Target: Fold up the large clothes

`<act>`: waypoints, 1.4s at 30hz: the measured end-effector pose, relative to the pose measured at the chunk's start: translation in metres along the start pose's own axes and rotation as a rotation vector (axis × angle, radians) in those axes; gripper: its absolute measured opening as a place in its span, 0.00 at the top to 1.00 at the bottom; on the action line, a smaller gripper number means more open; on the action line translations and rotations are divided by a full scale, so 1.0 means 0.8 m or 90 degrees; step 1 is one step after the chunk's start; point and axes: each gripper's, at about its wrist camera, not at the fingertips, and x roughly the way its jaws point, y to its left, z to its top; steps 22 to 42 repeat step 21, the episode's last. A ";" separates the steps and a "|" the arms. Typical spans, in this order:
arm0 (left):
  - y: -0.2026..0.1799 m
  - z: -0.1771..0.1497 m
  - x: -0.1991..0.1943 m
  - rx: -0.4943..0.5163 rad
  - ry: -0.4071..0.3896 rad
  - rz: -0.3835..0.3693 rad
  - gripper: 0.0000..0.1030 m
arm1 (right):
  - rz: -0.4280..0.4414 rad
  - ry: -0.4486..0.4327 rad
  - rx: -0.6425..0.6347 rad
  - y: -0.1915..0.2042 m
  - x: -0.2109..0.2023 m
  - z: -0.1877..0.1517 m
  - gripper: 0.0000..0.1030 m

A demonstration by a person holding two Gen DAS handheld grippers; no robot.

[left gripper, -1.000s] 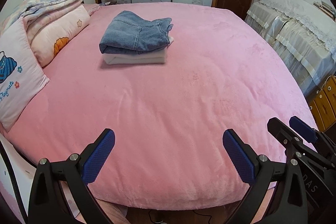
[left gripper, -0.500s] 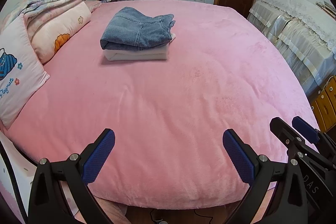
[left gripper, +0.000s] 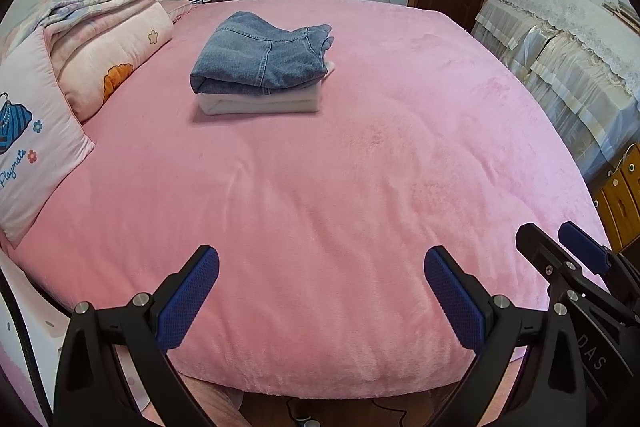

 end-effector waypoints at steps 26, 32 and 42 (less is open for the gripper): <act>-0.002 0.002 0.007 0.008 0.011 0.003 0.01 | -0.008 0.007 0.004 -0.002 0.003 0.001 0.40; -0.002 0.002 0.007 0.008 0.011 0.003 0.01 | -0.008 0.007 0.004 -0.002 0.003 0.001 0.40; -0.002 0.002 0.007 0.008 0.011 0.003 0.01 | -0.008 0.007 0.004 -0.002 0.003 0.001 0.40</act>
